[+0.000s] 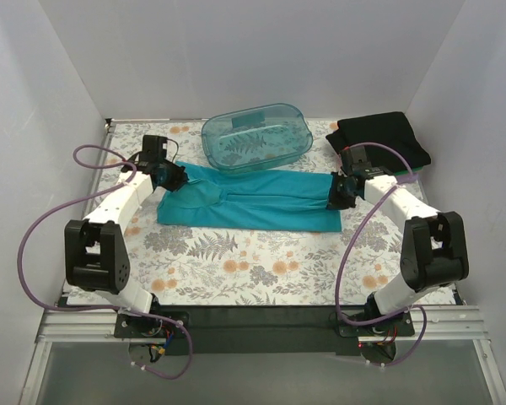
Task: Fold and stack the t-shirts
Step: Fold the tshirt
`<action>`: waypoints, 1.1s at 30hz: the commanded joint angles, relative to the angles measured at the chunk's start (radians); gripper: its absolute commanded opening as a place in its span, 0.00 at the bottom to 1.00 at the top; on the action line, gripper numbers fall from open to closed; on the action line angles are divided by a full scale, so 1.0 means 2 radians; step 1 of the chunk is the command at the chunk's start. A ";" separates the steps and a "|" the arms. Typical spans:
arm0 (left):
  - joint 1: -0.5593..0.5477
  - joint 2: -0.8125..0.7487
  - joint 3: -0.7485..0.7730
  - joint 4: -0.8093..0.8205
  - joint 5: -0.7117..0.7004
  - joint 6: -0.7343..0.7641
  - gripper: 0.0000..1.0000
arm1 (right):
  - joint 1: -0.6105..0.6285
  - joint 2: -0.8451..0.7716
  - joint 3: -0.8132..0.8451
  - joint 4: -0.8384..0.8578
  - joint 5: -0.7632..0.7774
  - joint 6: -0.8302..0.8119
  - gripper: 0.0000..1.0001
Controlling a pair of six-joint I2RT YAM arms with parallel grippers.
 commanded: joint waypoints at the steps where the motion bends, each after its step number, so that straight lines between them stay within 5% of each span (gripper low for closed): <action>1: 0.005 0.014 0.030 0.009 -0.012 0.021 0.00 | -0.010 0.013 0.030 0.001 0.009 -0.008 0.01; 9: 0.009 0.069 0.057 0.018 -0.022 0.024 0.03 | -0.024 0.066 0.067 -0.006 0.009 -0.006 0.02; 11: 0.012 0.084 0.065 0.016 -0.017 0.030 0.38 | -0.025 0.079 0.090 -0.010 0.005 -0.011 0.10; 12: 0.013 0.096 0.070 0.015 -0.008 0.041 0.59 | -0.026 0.089 0.099 -0.012 -0.001 -0.015 0.29; 13: 0.014 0.099 0.078 0.012 -0.006 0.045 0.80 | -0.026 0.092 0.106 -0.016 -0.003 -0.018 0.38; 15: 0.016 0.103 0.087 0.006 -0.011 0.045 0.95 | -0.026 0.092 0.130 -0.025 -0.006 -0.023 0.48; 17: 0.017 0.100 0.101 0.000 -0.010 0.051 0.96 | -0.023 0.082 0.133 -0.029 -0.009 -0.027 0.54; 21: 0.017 0.069 0.081 0.001 0.014 0.059 0.96 | -0.013 0.025 0.098 -0.026 0.006 -0.037 0.88; 23: 0.017 0.038 0.037 0.018 0.040 0.057 0.97 | -0.004 0.009 0.079 -0.020 0.001 -0.044 0.98; 29: 0.017 -0.012 -0.065 0.068 0.060 0.057 0.97 | 0.014 0.017 0.083 0.015 -0.033 -0.103 0.98; 33: 0.017 0.007 -0.106 0.081 0.063 0.065 0.98 | 0.016 0.097 0.132 0.036 -0.047 -0.138 0.98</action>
